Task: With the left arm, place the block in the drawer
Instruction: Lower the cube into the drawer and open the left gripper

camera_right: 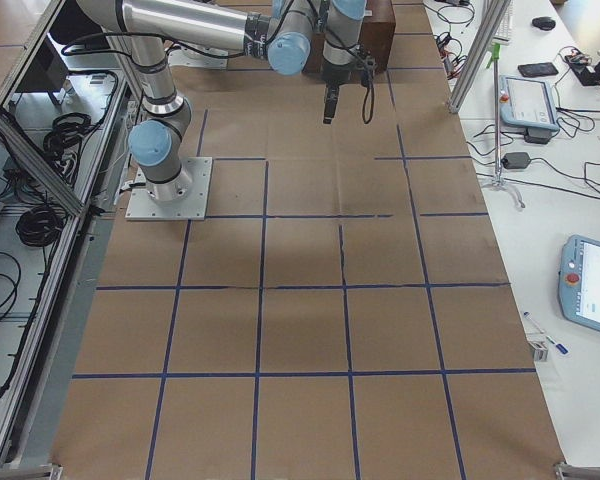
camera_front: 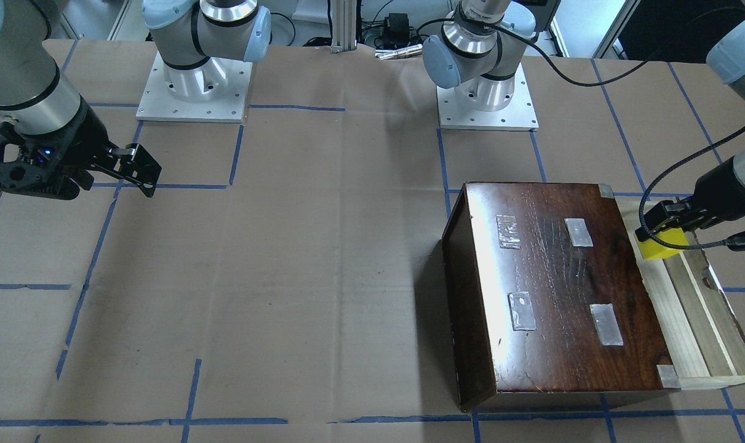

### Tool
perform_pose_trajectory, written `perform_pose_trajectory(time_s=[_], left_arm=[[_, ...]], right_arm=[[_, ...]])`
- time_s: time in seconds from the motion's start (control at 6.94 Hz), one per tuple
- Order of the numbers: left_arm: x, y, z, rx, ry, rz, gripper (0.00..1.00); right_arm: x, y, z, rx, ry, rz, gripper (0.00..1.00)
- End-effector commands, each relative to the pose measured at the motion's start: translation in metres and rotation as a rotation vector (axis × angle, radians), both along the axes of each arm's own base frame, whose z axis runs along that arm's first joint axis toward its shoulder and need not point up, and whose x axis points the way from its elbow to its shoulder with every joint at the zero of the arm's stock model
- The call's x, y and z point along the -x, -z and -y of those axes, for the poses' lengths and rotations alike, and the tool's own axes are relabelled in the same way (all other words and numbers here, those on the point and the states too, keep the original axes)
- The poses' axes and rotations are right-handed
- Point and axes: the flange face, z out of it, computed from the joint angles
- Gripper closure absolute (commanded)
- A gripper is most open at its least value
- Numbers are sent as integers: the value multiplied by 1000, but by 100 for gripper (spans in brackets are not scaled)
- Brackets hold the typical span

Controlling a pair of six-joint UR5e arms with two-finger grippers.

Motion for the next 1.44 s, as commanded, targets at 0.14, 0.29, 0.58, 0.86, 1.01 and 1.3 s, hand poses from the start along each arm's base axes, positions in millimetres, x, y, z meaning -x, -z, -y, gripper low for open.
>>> perform_pose_trajectory(time_s=[0.14,0.29,0.58,0.86,1.01,1.3], left_arm=[[-6,30,7,8,29,18,69],[-7,30,8,10,27,22,60],[-7,23,7,21,24,31,1],[-3,-15,3,67,24,60,1],[1,-29,-4,72,22,65,1],[19,-61,-22,61,-45,57,1]], right_arm=[[0,0,0,0,0,0,0],[0,0,0,0,0,0,0],[0,0,0,0,0,0,0],[0,0,0,0,0,0,0],[0,0,0,0,0,0,0],[0,0,0,0,0,2,0]])
